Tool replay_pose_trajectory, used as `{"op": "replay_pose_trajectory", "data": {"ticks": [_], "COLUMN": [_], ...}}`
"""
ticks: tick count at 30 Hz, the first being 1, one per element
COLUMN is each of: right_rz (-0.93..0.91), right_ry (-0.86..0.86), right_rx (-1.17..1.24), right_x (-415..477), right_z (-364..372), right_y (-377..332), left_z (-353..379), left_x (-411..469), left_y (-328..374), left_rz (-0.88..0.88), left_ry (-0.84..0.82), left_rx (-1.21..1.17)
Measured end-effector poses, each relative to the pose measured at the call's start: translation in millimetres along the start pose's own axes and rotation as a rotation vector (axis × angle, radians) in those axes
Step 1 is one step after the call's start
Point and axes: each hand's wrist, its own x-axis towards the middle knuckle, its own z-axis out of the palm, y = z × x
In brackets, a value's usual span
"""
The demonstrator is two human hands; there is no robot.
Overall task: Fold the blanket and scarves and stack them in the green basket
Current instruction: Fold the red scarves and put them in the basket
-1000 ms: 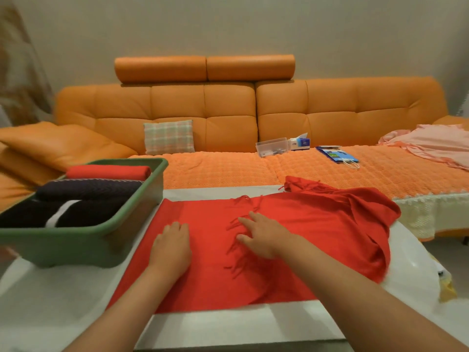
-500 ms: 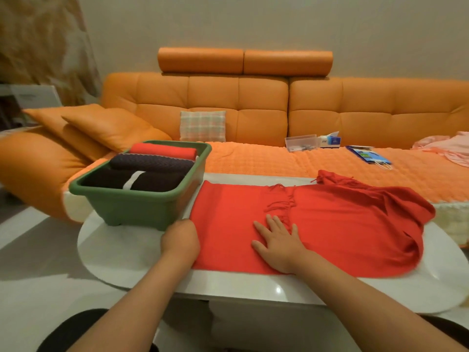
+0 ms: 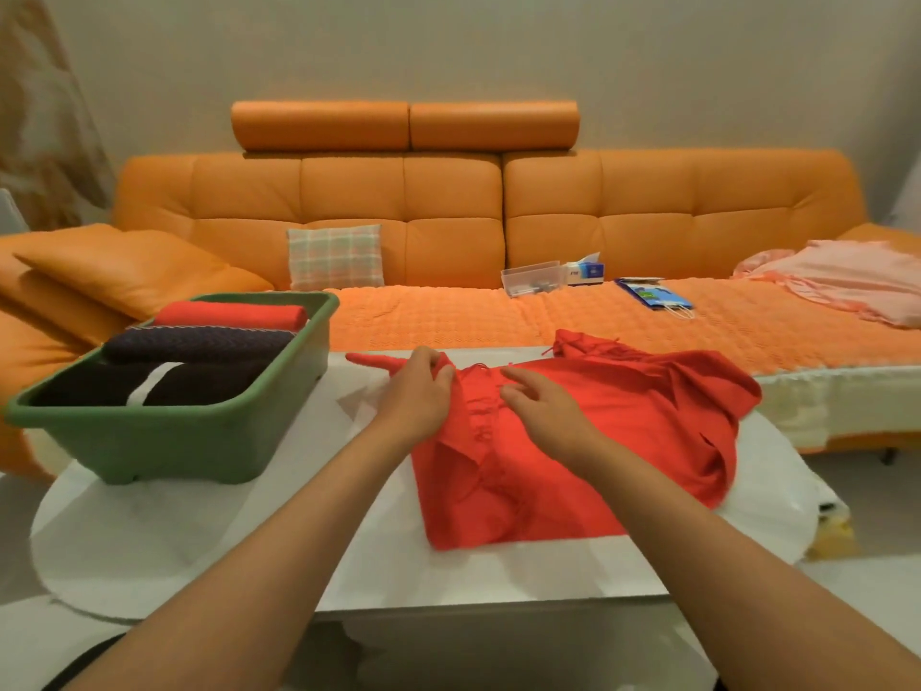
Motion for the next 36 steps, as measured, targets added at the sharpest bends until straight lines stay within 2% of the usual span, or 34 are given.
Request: {"op": "replay_pose_trajectory", "data": {"ticks": [3, 5, 8, 10, 11, 12, 15, 18, 22, 25, 28, 30, 32, 34, 36], "right_rz": [0.158, 0.223, 0.34, 0.405, 0.418, 0.415, 0.358, 0.332, 0.258, 0.232, 0.268, 0.281, 0.142, 0.01, 0.078], "right_ry": [0.063, 0.111, 0.172, 0.162, 0.139, 0.108, 0.083, 0.126, 0.183, 0.267, 0.182, 0.105, 0.085, 0.034, -0.092], "right_rx": [0.17, 0.197, 0.143, 0.017, -0.053, -0.136, -0.487, -0.646, -0.706, -0.658, -0.772, -0.939, -1.076, -1.085, -0.966], "right_x": [-5.9, -8.3, -9.5, -11.0, -12.4, -13.7, -14.9, -19.3, -18.6, -17.7, -29.1, -38.4, -40.2, -38.5, -37.0], "right_z": [-44.1, -71.0, -99.6, -109.3, -111.0, -111.2, -110.2, -100.6, -96.4, -110.7, -116.9, -113.0, -107.1, -99.4, -91.2], "right_y": [5.2, 14.1, 32.7, 49.1, 57.2, 64.4, 77.6, 75.0, 72.9, 67.0, 75.4, 81.0, 81.1, 77.2, 75.0], "left_z": [37.4, 66.6, 112.0, 133.1, 137.2, 137.4, 123.3, 108.1, 103.5, 102.9, 101.3, 98.8, 98.5, 101.0, 105.1], "left_x": [7.7, 7.5, -3.1, -12.8, -16.6, -18.2, -19.0, -23.6, -36.7, -44.6, -47.5, -47.8, -43.9, -37.4, -29.7], "left_y": [39.4, 63.0, 79.0, 75.9, 71.4, 65.0, 36.9, 3.5, -20.4, -27.7, -32.3, -29.4, -23.3, -17.6, -20.4], "left_rz": [0.087, 0.132, 0.15, 0.057, 0.023, 0.024, 0.169, 0.352, 0.466, 0.459, 0.415, 0.431, 0.433, 0.405, 0.4], "left_ry": [-0.067, -0.135, -0.374, -0.576, -0.615, -0.597, -0.374, -0.244, -0.212, -0.343, -0.53, -0.566, -0.497, -0.36, -0.329], "left_rx": [-0.052, -0.07, -0.113, -0.209, -0.238, -0.244, -0.11, 0.086, 0.298, 0.421, 0.582, 0.664, 0.679, 0.599, 0.591]}}
